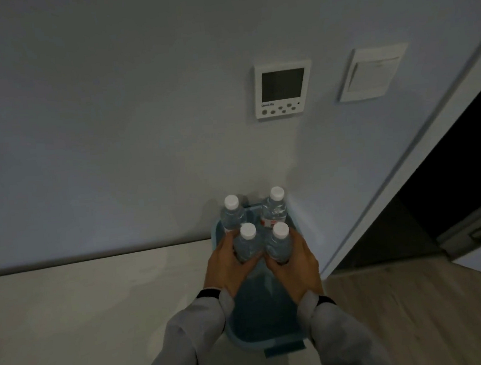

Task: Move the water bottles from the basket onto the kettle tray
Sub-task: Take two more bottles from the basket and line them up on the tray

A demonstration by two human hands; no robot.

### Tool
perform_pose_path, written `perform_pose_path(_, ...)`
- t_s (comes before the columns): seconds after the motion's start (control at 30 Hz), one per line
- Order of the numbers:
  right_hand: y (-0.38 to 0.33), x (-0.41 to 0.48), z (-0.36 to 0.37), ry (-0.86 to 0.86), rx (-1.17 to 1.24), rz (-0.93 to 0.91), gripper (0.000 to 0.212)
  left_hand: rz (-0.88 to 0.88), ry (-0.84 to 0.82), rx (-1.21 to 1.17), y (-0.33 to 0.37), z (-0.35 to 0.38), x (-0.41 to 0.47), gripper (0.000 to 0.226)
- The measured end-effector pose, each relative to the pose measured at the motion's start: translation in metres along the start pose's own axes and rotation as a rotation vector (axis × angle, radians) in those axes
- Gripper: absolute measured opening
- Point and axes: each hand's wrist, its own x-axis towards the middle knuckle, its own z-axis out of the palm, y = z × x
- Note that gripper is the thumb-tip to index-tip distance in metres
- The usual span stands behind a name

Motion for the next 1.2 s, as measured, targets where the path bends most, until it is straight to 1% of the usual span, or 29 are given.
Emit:
perform_pose_path(0.17,0.004,0.005,-0.007,-0.006,-0.035,0.001,0.074,-0.001,0.020,-0.031,0.003,-0.007,-0.002,0.066)
perform_pose_path(0.3,-0.005,0.004,-0.020,-0.020,-0.052,-0.074,0.077,0.020,0.067,-0.059,0.018,-0.023,-0.009,0.068)
perform_pose_path(0.37,-0.018,0.003,-0.030,-0.020,-0.048,-0.130,0.077,0.051,0.109,-0.061,0.028,-0.035,-0.015,0.062)
perform_pose_path(0.43,-0.035,-0.001,-0.042,-0.009,-0.026,-0.195,0.071,0.080,0.154,-0.074,0.039,-0.048,-0.023,0.059)
perform_pose_path(0.5,-0.058,-0.005,-0.055,-0.008,-0.004,-0.277,0.067,0.110,0.212,-0.076,0.050,-0.063,-0.032,0.058)
perform_pose_path(0.6,-0.097,-0.017,-0.065,-0.052,0.008,-0.369,0.063,0.146,0.292,-0.061,0.064,-0.093,-0.051,0.061)
perform_pose_path(0.7,-0.127,-0.038,-0.062,-0.057,-0.014,-0.493,0.060,0.171,0.368,-0.023,0.068,-0.131,-0.077,0.055)
perform_pose_path(0.77,-0.144,-0.055,-0.053,-0.057,-0.016,-0.568,0.062,0.175,0.416,-0.001,0.067,-0.160,-0.098,0.054)
perform_pose_path(0.93,-0.190,-0.106,-0.011,-0.178,0.027,-0.635,0.064,0.156,0.558,0.036,0.048,-0.240,-0.167,0.058)
perform_pose_path(1.2,-0.281,-0.233,0.114,-0.232,0.018,-0.743,0.064,0.110,0.707,0.116,-0.025,-0.384,-0.305,0.062)
